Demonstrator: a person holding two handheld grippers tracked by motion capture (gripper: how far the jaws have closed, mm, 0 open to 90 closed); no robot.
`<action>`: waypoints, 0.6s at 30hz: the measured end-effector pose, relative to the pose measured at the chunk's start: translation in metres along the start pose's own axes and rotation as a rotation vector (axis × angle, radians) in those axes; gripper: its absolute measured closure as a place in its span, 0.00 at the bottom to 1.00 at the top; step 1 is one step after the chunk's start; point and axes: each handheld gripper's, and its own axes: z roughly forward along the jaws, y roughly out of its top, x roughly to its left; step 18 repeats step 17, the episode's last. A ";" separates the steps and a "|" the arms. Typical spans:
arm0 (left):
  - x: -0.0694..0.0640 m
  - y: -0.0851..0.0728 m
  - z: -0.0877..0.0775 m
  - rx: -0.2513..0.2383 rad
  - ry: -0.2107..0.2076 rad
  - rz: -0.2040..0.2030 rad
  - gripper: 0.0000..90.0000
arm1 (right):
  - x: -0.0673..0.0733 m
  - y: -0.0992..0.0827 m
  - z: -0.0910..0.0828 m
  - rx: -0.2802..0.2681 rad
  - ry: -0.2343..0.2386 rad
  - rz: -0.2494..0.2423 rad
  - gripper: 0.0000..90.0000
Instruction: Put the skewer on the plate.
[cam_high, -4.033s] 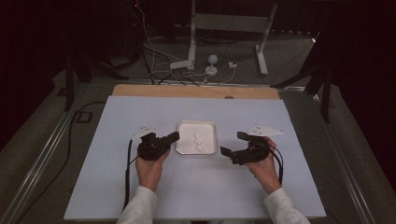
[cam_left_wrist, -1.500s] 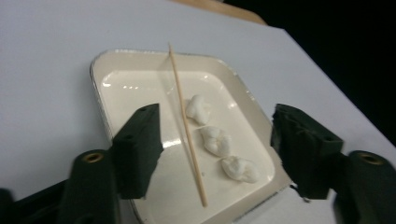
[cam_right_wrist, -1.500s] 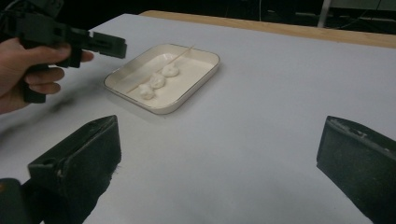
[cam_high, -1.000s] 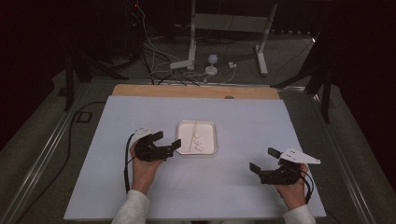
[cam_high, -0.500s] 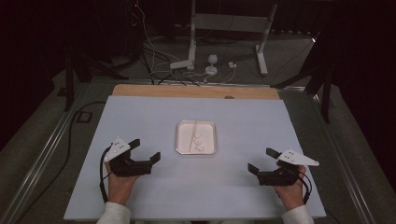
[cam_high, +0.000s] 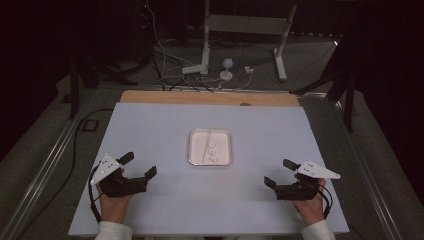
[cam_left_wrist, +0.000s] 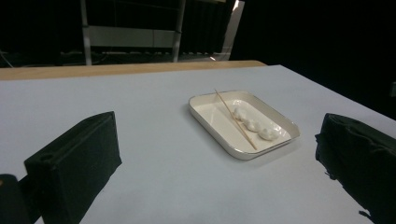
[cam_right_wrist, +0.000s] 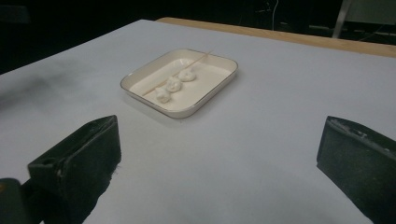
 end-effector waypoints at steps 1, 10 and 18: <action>0.000 0.000 -0.001 -0.002 -0.001 0.002 0.01 | 0.000 0.000 0.000 -0.001 -0.002 -0.001 0.00; 0.002 -0.001 -0.003 -0.006 -0.006 0.008 0.01 | -0.003 -0.002 -0.002 -0.005 -0.013 -0.002 0.00; 0.001 -0.001 -0.003 -0.007 -0.003 0.005 0.01 | -0.003 -0.004 0.001 0.000 -0.006 0.000 0.00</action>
